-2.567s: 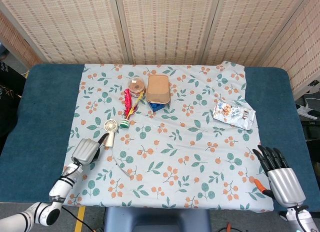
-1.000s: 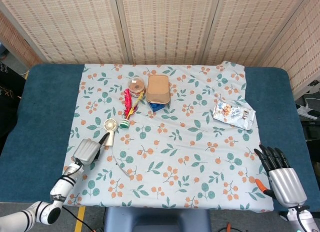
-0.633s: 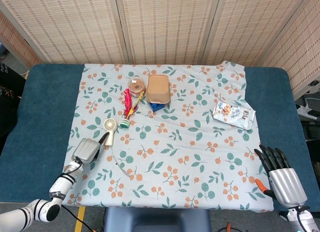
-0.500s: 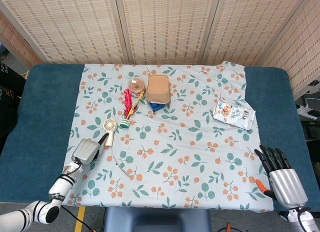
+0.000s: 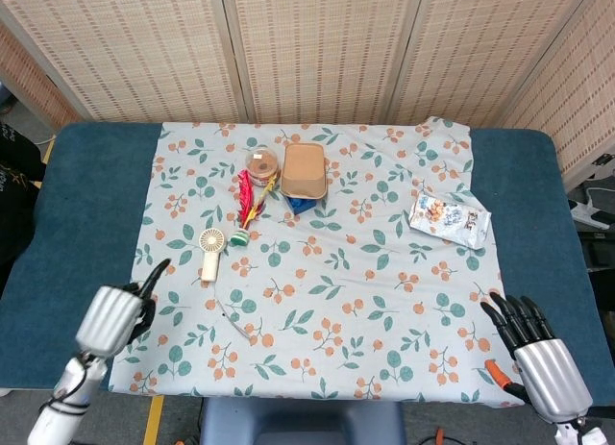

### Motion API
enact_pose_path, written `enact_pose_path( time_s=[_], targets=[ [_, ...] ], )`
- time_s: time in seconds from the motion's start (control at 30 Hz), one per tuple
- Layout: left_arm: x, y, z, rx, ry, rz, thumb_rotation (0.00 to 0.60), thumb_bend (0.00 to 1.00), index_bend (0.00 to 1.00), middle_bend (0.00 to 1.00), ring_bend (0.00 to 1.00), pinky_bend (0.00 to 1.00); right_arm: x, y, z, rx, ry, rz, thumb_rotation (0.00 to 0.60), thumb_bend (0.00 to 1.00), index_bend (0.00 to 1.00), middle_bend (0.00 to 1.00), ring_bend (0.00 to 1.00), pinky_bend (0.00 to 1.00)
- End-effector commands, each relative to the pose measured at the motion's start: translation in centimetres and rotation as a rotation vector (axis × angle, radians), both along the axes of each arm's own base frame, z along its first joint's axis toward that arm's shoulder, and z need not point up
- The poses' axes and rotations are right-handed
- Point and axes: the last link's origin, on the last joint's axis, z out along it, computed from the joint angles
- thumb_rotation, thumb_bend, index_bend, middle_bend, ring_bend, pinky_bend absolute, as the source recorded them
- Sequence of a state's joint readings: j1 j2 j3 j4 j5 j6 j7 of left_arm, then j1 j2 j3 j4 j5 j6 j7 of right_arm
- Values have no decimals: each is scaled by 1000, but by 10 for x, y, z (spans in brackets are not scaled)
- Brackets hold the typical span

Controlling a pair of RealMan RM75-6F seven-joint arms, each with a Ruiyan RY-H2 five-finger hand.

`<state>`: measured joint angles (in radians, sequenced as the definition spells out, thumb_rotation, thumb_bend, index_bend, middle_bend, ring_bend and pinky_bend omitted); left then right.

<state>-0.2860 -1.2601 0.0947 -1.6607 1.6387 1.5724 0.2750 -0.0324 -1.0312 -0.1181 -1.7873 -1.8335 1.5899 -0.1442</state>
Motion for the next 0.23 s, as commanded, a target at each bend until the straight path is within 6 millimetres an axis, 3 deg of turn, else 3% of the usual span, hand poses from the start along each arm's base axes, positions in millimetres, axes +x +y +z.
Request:
enact_pose_path(
  time_s=[0.03, 0.13, 0.23],
  targets=[
    [-35, -88, 44, 11, -64, 185, 598, 447, 0, 28, 10, 192, 1, 6, 4, 4, -16, 2, 600, 184, 0, 0, 0, 0],
    [-46, -103, 52, -21, -53, 236, 564, 413, 0, 0, 0, 90, -1, 3, 2, 24, -29, -21, 600, 184, 0, 0, 0, 0],
    [-43, -108, 57, -13, -55, 215, 561, 409, 0, 0, 0, 68, -4, 0, -2, 55, -24, -39, 600, 184, 0, 0, 0, 0]
  ],
)
